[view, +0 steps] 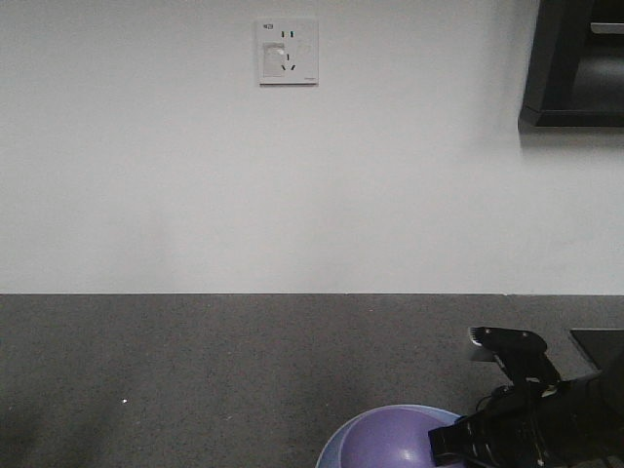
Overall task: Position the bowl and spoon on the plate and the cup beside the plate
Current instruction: 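Release the bowl and move the left gripper's spoon over the bowl, then lower the spoon into the bowl and open the left gripper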
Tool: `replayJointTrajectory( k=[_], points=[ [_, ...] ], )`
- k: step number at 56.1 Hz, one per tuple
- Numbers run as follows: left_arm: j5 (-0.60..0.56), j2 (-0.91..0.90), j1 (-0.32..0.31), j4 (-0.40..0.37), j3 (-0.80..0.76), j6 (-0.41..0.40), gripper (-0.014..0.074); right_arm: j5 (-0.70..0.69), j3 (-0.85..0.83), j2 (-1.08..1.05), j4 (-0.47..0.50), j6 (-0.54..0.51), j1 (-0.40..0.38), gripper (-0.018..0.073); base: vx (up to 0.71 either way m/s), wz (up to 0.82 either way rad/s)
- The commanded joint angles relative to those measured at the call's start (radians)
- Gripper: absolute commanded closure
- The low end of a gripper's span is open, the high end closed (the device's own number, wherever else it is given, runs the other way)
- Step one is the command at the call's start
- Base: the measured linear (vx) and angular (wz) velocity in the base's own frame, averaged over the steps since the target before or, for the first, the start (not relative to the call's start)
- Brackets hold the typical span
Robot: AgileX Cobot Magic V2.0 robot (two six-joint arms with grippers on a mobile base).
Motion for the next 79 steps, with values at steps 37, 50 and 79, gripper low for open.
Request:
replayJointTrajectory(
  k=[37,50,79],
  points=[
    [0.288,0.651,-0.012,-0.471,-0.410,0.497,0.0596,-0.005,-0.028,-0.609,-0.050,0.031,0.001,-0.0018,0.00,0.00],
    [0.435,1.049,-0.172,-0.560,-0.676,0.510,0.0596,0.019,-0.028,-0.719,-0.184,0.136,0.001,-0.0018,0.00,0.00],
    [0.575,1.475,-0.406,-0.422,-1.153,0.258,0.0596,0.092,-0.028,-0.743,-0.387,0.277,0.001,-0.0018,0.00,0.00]
  ],
)
